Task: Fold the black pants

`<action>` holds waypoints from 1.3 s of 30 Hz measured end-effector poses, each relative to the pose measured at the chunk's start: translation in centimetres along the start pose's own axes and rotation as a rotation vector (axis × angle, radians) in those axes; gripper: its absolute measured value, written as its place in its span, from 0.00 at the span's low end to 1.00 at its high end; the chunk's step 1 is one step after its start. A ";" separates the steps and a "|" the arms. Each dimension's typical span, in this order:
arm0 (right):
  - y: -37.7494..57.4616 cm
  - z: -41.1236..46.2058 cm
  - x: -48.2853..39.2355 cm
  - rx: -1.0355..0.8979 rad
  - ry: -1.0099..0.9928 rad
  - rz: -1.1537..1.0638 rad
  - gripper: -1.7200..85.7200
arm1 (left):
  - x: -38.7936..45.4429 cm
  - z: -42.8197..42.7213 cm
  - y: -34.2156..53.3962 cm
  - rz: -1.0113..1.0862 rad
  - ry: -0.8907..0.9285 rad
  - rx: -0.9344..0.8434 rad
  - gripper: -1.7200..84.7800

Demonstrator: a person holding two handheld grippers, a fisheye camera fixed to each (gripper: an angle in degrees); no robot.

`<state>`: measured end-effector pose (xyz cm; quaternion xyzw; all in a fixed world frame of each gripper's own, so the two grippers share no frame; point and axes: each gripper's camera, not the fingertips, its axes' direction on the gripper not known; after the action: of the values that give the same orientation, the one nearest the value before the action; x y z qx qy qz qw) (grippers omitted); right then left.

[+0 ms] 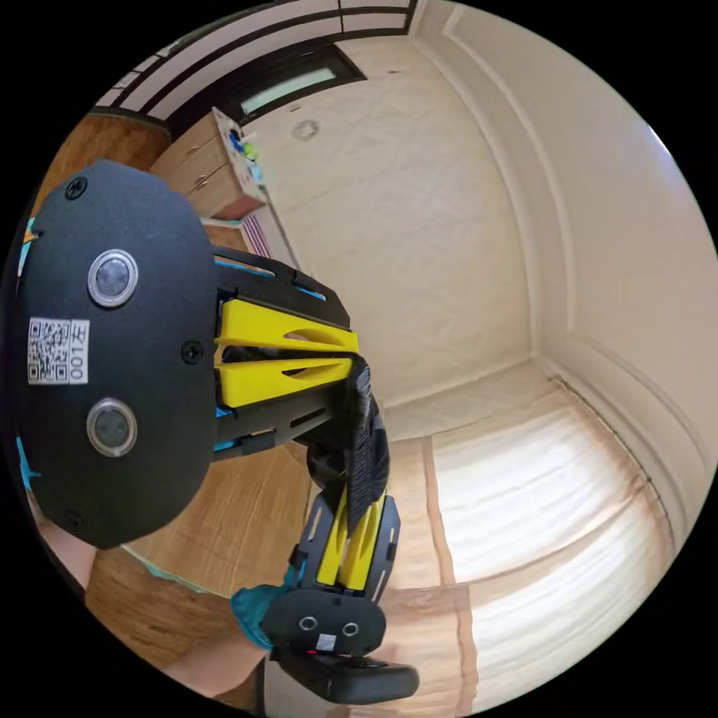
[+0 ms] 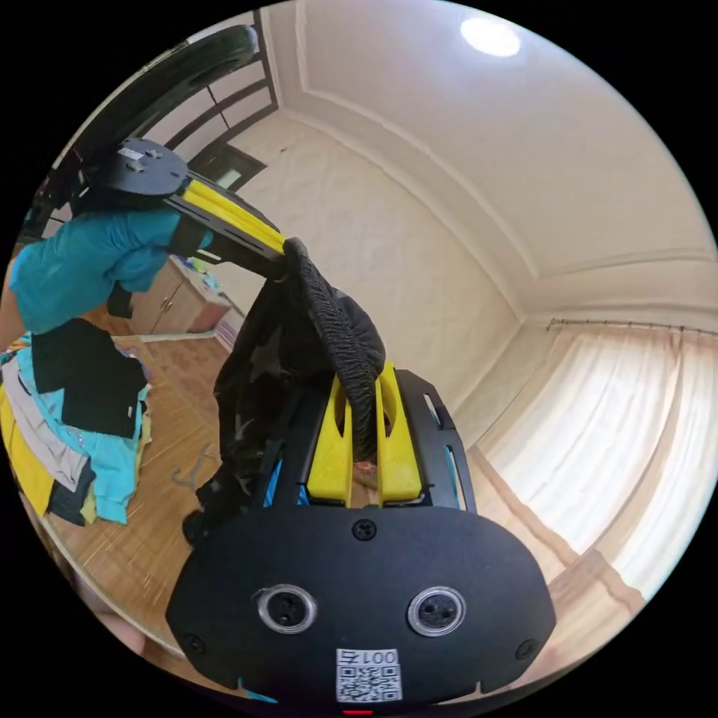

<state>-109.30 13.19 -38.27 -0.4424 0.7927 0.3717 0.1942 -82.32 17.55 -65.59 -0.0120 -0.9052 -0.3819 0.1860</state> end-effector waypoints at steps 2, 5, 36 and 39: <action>0.9 -1.4 -0.5 0.008 -0.028 -0.008 0.08 | 0.3 -1.2 1.5 -0.005 0.032 0.005 0.00; 2.8 -3.2 -2.6 -0.069 -0.100 -0.082 0.09 | 1.7 -2.0 5.2 0.029 0.072 -0.049 0.00; 29.8 -15.3 -25.6 -0.537 -1.429 -0.318 0.08 | 19.6 -12.7 45.4 0.199 0.833 -0.707 0.00; 30.6 -15.5 -25.8 -0.543 -1.517 -0.247 0.08 | 19.9 -13.8 46.6 0.213 0.918 -0.719 0.00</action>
<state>-121.12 25.89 1.01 -0.1861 0.2734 0.7252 0.6039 -88.69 38.56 -17.82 0.0014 -0.5398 -0.6098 0.5802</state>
